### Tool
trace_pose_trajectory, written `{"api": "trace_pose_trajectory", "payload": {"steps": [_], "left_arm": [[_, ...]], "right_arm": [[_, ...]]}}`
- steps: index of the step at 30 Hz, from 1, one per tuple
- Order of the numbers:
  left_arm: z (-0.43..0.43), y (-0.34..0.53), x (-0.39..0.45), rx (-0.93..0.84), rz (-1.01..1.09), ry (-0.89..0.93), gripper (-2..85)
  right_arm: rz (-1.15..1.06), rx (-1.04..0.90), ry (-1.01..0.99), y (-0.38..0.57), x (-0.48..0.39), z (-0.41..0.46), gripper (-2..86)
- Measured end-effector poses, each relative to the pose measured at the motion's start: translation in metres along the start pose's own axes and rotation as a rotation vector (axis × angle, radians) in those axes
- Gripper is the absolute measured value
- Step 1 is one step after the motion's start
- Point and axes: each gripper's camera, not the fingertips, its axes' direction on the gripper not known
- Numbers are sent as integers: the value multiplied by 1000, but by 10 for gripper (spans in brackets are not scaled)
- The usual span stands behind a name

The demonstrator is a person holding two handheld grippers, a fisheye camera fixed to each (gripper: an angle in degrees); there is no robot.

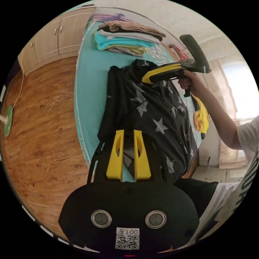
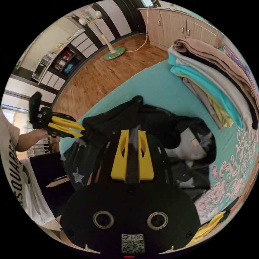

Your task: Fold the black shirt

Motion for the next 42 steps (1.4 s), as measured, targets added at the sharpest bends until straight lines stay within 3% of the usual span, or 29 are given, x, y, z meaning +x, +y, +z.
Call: {"api": "trace_pose_trajectory", "payload": {"steps": [3, 6, 9, 12, 14, 20, 23, 26, 34, 38, 42], "left_arm": [[31, 3, 9, -82, 20, -35, 9], [47, 14, 12, -110, 8, -31, 1], [47, 25, 16, -127, 14, -64, 7], [44, 40, 20, -138, 34, -86, 25], [53, 58, 21, -207, 21, -59, 39], [87, 114, 33, -387, -42, 96, 57], [101, 132, 37, -359, -78, 126, 67], [110, 145, 36, -358, -125, 182, 85], [142, 189, 44, -336, -154, 263, 116], [156, 201, 57, -292, -175, 83, 73], [169, 213, 58, -284, -162, 71, 2]], "right_arm": [[-64, 42, 12, 45, -47, 34, 16], [-149, 6, 208, 83, -90, 87, 10], [-116, 92, 375, 123, -117, 95, 10], [61, 186, 513, 187, -129, 72, 15], [243, 136, 614, 257, -129, 58, 28], [647, -139, 500, 458, -132, 71, 106], [768, -187, 405, 538, -140, 99, 131], [863, -118, 234, 605, -144, 126, 144], [853, -49, 75, 716, -137, 171, 164], [839, -45, 94, 738, -140, 188, 141], [865, -95, 184, 755, -138, 206, 86]]}}
